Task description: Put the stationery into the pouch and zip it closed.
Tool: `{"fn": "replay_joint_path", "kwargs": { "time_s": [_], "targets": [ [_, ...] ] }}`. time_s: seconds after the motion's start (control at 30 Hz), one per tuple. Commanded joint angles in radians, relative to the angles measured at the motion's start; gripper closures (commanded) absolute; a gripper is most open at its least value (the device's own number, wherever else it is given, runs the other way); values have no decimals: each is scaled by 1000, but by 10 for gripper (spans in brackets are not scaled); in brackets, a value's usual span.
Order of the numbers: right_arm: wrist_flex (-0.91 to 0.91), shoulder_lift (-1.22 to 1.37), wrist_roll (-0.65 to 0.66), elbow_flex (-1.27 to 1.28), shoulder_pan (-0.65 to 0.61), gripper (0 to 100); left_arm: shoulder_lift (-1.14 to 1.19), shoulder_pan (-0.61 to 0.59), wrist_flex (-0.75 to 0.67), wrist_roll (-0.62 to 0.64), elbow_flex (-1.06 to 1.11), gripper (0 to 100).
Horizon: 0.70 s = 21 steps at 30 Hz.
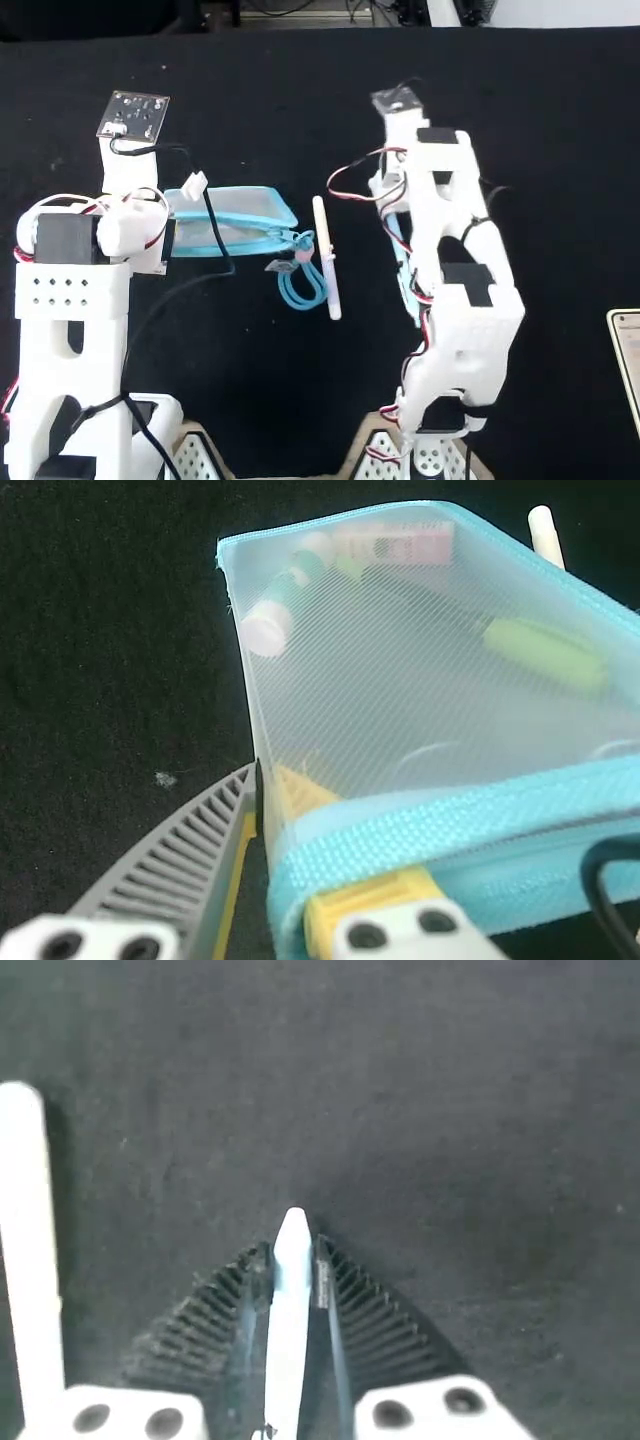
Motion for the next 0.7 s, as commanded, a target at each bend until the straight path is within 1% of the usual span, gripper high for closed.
{"fn": "replay_joint_path", "kwargs": {
  "time_s": [0.0,0.1,0.17,0.2,0.33,0.4,0.67],
  "targets": [
    [77,-16,123,-56,-52,988,8,5,-3,11,4,970],
    [120,-8,195,-56,-75,987,8,5,-3,11,4,970],
    [129,-8,206,-61,-77,982,8,8,-8,11,15,970],
    [133,-10,204,-64,-77,964,8,10,-9,11,21,970],
    [158,-10,207,-59,-75,804,8,10,-9,11,27,970],
    [158,-10,206,-59,-75,763,8,8,-9,11,25,970],
    [150,-8,206,-56,-84,793,8,12,-9,11,25,970]
  ]
}}
